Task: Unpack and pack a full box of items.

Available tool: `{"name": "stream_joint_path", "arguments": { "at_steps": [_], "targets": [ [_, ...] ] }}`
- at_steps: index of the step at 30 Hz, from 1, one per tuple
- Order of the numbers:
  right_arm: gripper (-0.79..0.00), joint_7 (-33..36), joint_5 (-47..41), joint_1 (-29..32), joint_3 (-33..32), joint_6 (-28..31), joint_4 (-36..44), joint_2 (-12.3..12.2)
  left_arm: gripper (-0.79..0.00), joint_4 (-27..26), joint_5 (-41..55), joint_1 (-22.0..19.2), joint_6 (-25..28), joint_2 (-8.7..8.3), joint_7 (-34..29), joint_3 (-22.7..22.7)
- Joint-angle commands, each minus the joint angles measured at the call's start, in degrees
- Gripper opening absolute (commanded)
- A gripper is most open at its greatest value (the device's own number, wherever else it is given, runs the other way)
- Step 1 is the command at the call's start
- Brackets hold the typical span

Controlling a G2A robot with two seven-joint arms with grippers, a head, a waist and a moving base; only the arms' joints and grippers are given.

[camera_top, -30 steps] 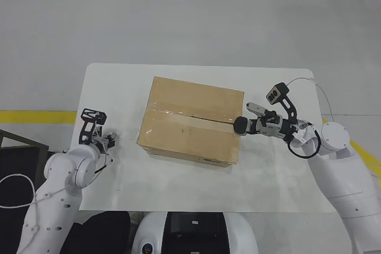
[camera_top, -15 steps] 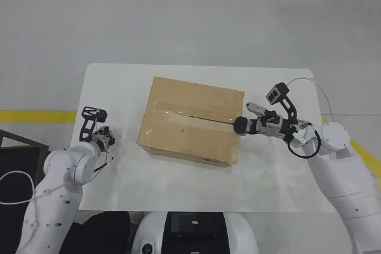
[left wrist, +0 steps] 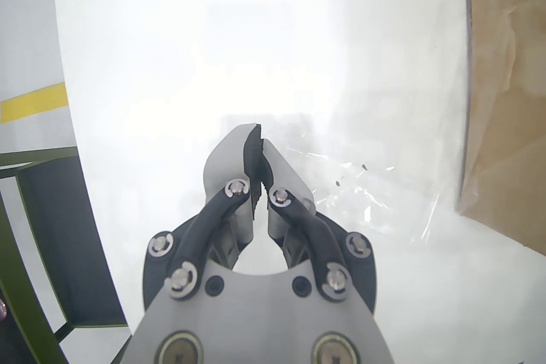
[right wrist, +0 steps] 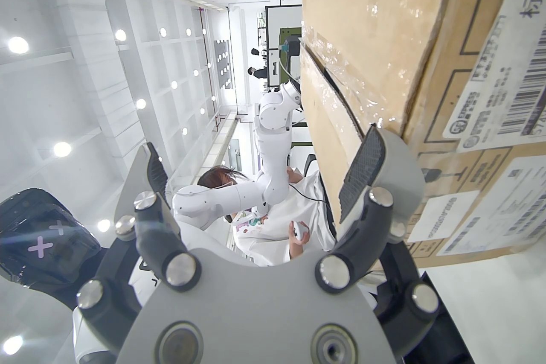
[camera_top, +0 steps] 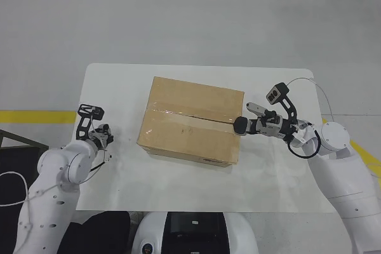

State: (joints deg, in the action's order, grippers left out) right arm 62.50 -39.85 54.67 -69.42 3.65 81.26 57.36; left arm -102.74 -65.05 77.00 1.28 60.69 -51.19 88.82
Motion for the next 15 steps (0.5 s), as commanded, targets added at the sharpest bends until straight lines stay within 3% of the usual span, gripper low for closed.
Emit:
{"name": "stream_joint_path", "arguments": {
  "at_steps": [1, 7, 15],
  "targets": [
    [0.000, 0.00, 0.00, 0.00, 0.00, 0.00, 0.00, 0.00, -0.785, -0.77, 0.47, 0.60, -0.25, -0.02, 0.32, 0.68],
    [0.000, 0.00, 0.00, 0.00, 0.00, 0.00, 0.00, 0.00, -0.785, -1.56, 5.23, 1.02, -1.00, 0.21, 2.99, 2.21],
    [0.000, 0.00, 0.00, 0.00, 0.00, 0.00, 0.00, 0.00, -0.785, -3.08, 18.50, 2.90, -1.99, 0.49, 6.53, 7.79]
  ]
}}
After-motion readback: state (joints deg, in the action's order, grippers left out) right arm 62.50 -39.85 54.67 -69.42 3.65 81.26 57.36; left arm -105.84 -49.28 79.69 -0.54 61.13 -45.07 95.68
